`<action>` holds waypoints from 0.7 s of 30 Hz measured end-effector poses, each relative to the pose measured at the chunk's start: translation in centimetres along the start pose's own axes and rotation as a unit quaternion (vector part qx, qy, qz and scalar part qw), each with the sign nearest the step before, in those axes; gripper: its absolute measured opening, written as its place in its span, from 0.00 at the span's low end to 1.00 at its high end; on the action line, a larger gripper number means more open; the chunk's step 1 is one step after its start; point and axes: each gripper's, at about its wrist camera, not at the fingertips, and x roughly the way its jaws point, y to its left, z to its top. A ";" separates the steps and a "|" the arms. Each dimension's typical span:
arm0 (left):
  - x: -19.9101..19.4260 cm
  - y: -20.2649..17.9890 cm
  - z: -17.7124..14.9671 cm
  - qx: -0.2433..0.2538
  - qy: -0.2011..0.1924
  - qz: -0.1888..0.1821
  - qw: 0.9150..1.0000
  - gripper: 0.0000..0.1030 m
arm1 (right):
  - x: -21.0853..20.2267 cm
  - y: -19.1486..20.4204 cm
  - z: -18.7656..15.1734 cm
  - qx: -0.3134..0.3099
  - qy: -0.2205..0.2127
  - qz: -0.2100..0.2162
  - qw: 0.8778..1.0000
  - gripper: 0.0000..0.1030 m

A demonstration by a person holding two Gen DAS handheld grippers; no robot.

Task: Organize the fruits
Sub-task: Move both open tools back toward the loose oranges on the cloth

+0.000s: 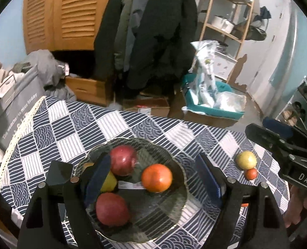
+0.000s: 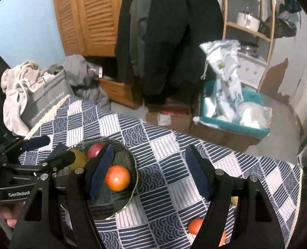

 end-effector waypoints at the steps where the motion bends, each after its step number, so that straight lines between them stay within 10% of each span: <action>1: -0.3 -0.4 0.1 0.004 -0.002 -0.003 1.000 0.82 | -0.7 -0.2 0.0 0.000 -0.007 -0.004 1.000 0.72; 21: -4.3 -7.4 0.7 0.070 -0.053 -0.048 0.995 0.85 | -8.5 -6.1 -3.0 0.031 -0.056 -0.050 0.997 0.72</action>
